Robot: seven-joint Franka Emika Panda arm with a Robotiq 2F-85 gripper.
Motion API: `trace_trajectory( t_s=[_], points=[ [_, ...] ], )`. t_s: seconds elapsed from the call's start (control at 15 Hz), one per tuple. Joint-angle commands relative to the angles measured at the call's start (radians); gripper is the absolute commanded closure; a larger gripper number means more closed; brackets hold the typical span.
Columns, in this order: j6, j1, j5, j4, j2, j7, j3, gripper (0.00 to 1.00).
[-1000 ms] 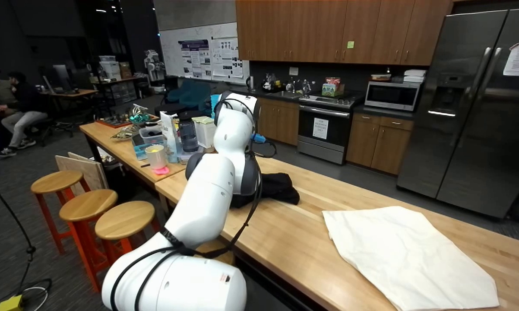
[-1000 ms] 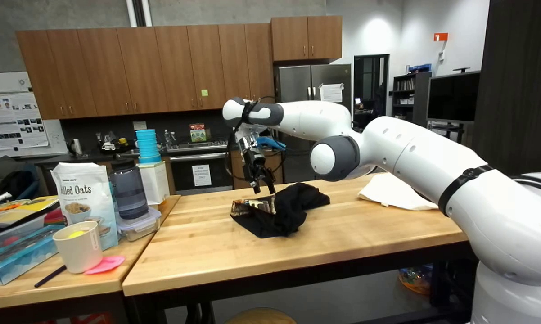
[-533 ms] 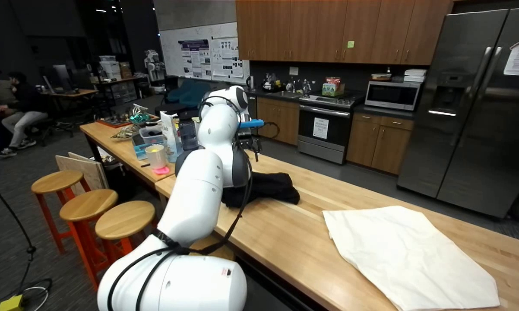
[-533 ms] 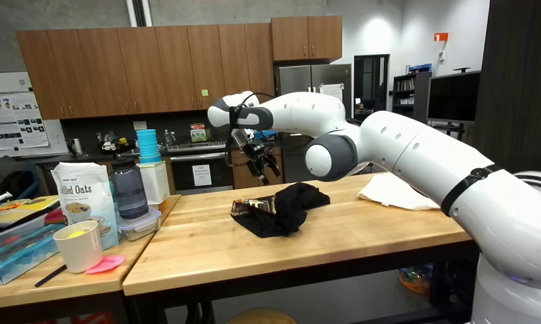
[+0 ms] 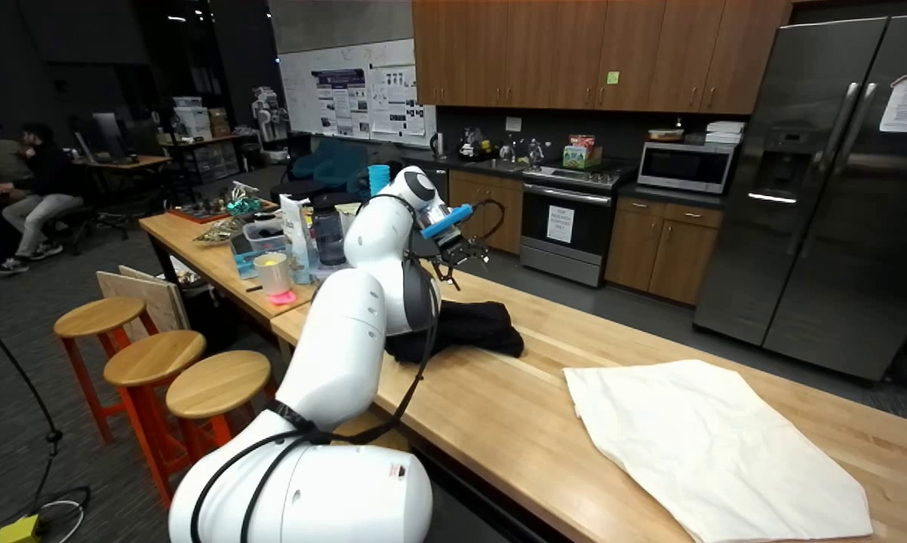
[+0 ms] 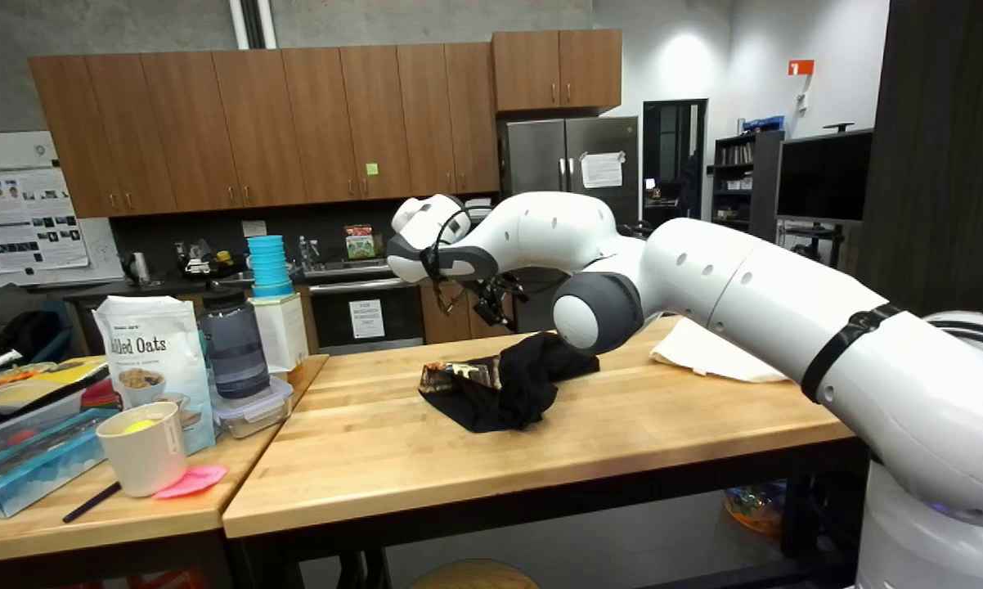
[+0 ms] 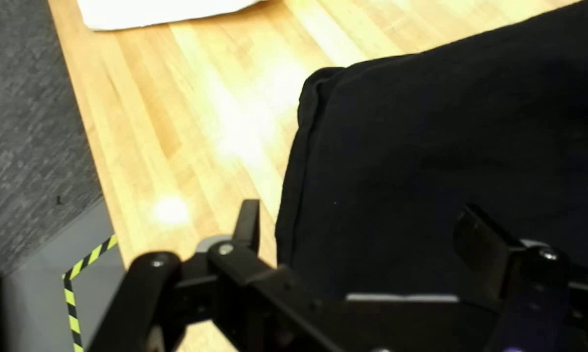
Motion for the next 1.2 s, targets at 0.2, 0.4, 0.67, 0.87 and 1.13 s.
trace_trajectory(
  t_s=[0.2, 0.4, 0.67, 0.87, 1.13],
  points=[
    [-0.125, -0.014, 0.074, 0.022, 0.049, 0.098, 0.01, 0.0],
    [-0.209, -0.043, 0.183, 0.015, 0.034, 0.11, 0.076, 0.0],
    [-0.25, -0.082, 0.319, -0.022, -0.003, 0.139, 0.162, 0.0],
    [-0.281, -0.118, 0.413, -0.02, -0.013, 0.152, 0.222, 0.0],
    [-0.31, -0.156, 0.527, -0.016, -0.017, 0.168, 0.29, 0.0]
  ],
)
